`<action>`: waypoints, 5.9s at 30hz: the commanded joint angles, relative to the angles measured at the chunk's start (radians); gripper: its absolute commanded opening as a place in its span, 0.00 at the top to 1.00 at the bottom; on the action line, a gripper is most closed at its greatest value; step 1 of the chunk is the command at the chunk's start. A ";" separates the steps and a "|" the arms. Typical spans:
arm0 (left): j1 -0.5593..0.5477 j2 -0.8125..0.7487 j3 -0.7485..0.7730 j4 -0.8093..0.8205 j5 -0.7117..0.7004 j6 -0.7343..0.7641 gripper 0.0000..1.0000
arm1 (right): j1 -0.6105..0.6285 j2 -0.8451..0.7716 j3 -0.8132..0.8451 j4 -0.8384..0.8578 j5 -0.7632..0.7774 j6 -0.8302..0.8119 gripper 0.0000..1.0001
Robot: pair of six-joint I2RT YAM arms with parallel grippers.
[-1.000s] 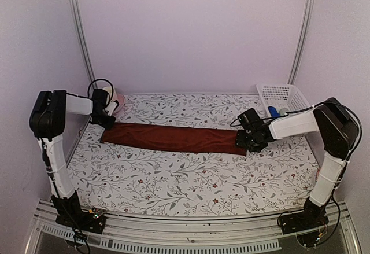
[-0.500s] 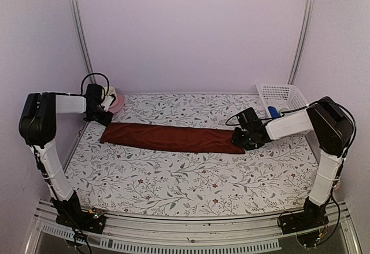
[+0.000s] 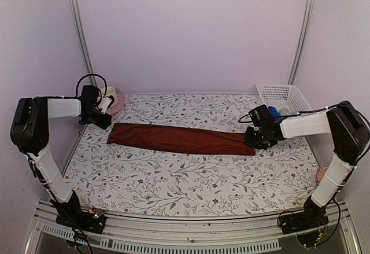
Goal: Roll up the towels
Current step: Pick up the towel from the center of the board, then fold the towel at the center of the board, then smooth out the towel at the center of the board.
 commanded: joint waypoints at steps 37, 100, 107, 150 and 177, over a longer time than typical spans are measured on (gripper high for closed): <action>0.047 -0.040 -0.100 -0.063 0.229 0.015 0.44 | 0.316 0.539 1.116 -0.170 -0.227 -0.230 0.98; -0.037 -0.001 -0.069 -0.022 0.255 -0.011 0.37 | 0.385 0.845 1.323 0.125 -0.505 -0.113 0.97; -0.037 0.000 -0.077 -0.017 0.260 -0.013 0.36 | 0.397 0.883 1.321 0.247 -0.532 -0.063 0.96; -0.033 -0.038 0.036 -0.116 0.405 0.023 0.30 | 0.313 0.523 0.842 0.444 -0.674 -0.100 0.52; -0.291 0.245 0.152 -0.246 0.359 0.036 1.00 | 0.147 0.553 0.686 0.132 -0.494 -0.189 0.80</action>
